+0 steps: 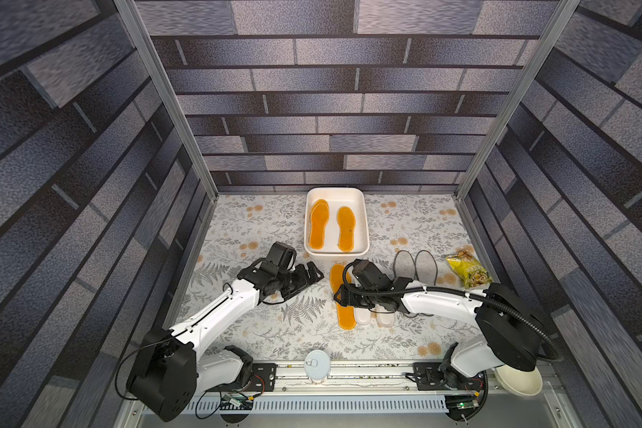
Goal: Put the insoles into the storage box
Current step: Adjust the insole at the center of the board.
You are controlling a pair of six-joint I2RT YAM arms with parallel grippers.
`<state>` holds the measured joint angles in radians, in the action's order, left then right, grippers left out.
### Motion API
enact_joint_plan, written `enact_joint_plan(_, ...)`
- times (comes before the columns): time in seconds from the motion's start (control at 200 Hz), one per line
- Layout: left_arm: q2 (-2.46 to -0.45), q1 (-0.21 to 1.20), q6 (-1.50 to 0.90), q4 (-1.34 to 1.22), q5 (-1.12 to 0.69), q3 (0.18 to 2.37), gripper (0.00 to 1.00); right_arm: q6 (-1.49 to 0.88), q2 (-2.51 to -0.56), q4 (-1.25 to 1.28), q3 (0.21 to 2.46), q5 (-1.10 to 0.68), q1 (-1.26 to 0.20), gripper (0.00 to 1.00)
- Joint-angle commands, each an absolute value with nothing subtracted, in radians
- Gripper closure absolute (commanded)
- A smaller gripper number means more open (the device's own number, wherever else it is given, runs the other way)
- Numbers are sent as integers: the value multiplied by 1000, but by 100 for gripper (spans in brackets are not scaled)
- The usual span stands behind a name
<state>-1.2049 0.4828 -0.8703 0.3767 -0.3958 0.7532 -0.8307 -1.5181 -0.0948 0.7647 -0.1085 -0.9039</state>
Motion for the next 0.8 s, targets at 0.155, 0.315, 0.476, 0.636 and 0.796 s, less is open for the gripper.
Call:
enact_joint_plan(0.155, -1246, 494, -891, 335, -430, 747, 0, -858, -1512, -180, 771, -53, -897, 26)
enact_joint_plan(0.315, -1251, 497, -896, 329, -432, 743, 0, -845, -1504, -137, 770, -80, -896, 26)
enact_joint_plan(0.476, -1250, 497, -896, 318, -435, 737, 0, -845, -1541, -148, 791, -75, -896, 26)
enact_joint_plan(0.636, -1257, 495, -897, 313, -440, 731, 0, -861, -1604, -173, 829, -63, -896, 25)
enact_joint_plan(0.796, -1258, 486, -896, 311, -444, 724, 0, -866, -1629, -185, 853, -42, -893, 25)
